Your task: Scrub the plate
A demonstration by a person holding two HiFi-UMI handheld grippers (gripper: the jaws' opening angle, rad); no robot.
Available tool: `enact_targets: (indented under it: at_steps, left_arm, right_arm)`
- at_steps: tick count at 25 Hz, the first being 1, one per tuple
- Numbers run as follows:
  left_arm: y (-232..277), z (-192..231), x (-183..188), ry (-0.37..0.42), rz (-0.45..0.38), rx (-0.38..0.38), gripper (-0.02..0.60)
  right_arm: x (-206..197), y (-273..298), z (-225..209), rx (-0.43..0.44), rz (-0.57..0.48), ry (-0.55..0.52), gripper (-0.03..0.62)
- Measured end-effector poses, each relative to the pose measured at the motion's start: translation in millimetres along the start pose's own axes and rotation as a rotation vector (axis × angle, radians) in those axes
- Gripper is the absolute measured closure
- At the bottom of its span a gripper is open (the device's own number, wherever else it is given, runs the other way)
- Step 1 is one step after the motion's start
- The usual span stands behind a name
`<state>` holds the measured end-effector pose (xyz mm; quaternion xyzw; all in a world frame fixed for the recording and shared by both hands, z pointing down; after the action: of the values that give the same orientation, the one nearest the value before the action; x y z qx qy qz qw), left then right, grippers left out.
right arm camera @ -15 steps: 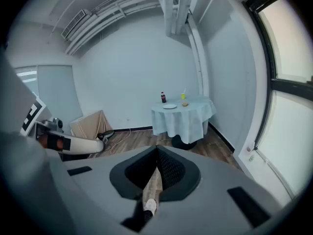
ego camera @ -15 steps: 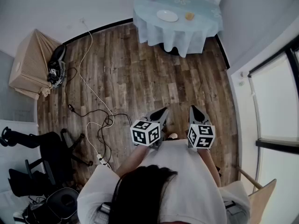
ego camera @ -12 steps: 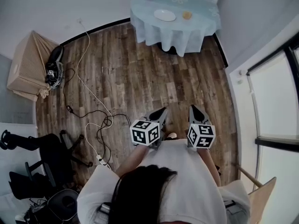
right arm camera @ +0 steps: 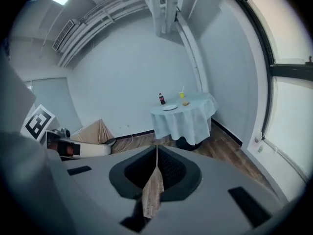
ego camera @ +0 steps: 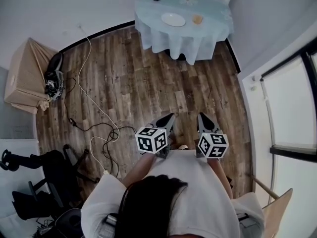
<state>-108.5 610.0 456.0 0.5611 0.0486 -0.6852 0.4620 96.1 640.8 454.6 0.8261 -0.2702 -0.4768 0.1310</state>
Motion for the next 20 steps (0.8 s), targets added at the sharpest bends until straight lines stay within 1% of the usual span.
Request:
enact_targets:
  at_steps: [3,10,13,16,20]
  left_arm:
    - [11.2,16.7,14.2,0.011,0.006,-0.012,0.572]
    - [31.4,53.6,44.5,0.029,0.015,-0.046,0.572]
    - [37.1,69.5,55.8,0.037,0.017,-0.064,0.572]
    - [39.5,86.0,63.4,0.041,0.016,-0.066,0.572]
    - [40.1,108.0,70.3,0.037,0.025,-0.066,0.572]
  right_arm:
    - [7.4,20.9,3.5,-0.004,0.011,0.013,0.559]
    - [33.2,68.4,18.0,-0.003,0.008,0.005,0.559]
    - [39.3,84.8,25.4,-0.007,0.009,0.004,0.559]
    - [41.2,98.8,32.4,-0.018,0.012,0.002,0.559]
    - [46.8,114.7,43.4,-0.034,0.006,-0.038,0.559]
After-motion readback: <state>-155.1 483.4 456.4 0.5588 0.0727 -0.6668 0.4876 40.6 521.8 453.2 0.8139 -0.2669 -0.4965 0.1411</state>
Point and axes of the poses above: the fingertips, and each gripper's own axes: y forward along the fingers, z to its left, x out of its top, the point moved 9 cm from there along -y, backward along the fingers, and after that the axes turned 14 degrees about y, right-handed, at the moved point
